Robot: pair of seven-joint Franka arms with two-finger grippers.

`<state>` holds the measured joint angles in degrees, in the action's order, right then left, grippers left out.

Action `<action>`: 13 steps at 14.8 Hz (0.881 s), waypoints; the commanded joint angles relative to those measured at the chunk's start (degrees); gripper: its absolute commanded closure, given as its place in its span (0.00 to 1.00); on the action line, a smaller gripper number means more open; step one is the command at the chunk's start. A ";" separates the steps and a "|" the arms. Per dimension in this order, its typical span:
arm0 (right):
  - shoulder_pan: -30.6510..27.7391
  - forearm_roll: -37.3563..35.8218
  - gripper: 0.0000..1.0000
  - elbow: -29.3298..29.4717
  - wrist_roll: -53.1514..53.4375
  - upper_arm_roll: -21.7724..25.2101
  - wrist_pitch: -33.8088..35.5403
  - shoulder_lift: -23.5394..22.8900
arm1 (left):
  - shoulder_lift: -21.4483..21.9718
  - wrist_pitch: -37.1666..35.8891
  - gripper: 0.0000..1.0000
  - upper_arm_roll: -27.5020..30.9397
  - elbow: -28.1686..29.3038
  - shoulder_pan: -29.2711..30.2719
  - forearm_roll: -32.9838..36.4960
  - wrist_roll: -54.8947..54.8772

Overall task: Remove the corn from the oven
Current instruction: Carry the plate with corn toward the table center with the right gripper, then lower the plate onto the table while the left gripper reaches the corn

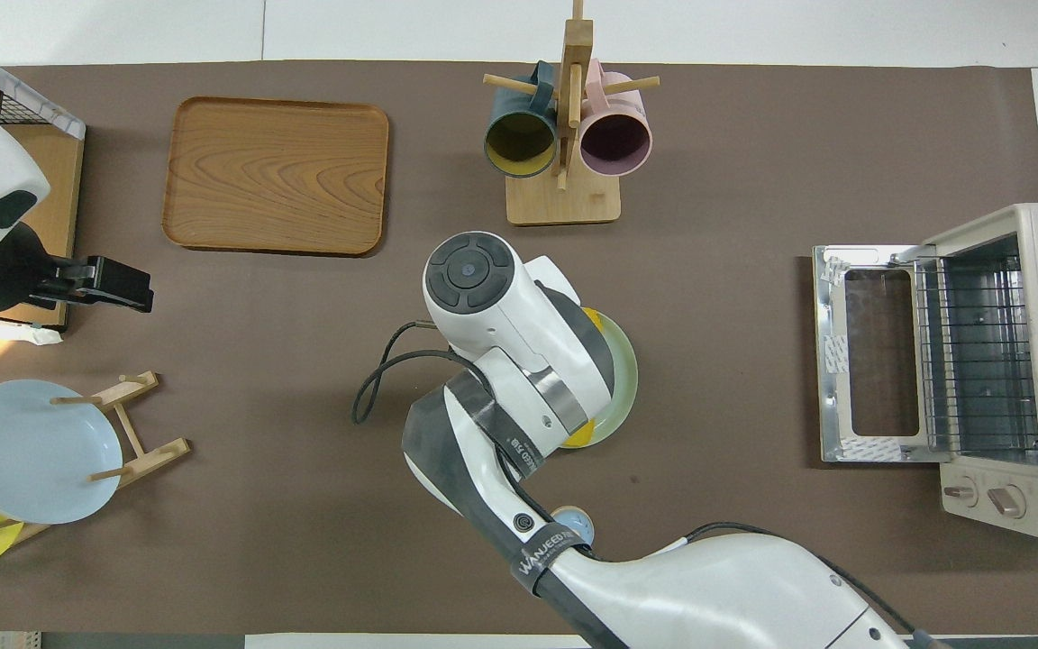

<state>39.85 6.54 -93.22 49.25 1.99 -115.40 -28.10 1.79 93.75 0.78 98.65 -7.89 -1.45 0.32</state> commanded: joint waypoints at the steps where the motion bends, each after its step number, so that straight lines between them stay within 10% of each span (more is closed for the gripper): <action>1: -0.83 1.72 0.87 -3.20 0.32 -0.50 -1.94 2.53 | 1.46 0.91 0.00 0.01 1.37 0.07 1.18 0.12; 6: -2.14 -0.03 0.67 1.90 -1.34 -0.06 3.23 3.14 | 1.46 1.35 0.00 -0.07 1.36 0.07 1.01 -0.06; 10: -8.89 -5.83 1.00 -3.00 -10.64 0.12 7.99 8.31 | 1.29 3.72 0.00 -0.34 1.63 -0.81 -0.13 -0.23; 13: -15.31 -7.32 1.00 -12.57 -15.41 0.21 6.85 12.54 | 1.02 5.13 0.00 -0.43 2.07 -5.97 -2.41 0.55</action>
<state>27.93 0.58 -97.37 36.32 2.87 -106.84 -19.85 1.78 96.61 -0.12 98.73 -9.81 -2.75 0.32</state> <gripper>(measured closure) 0.991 0.000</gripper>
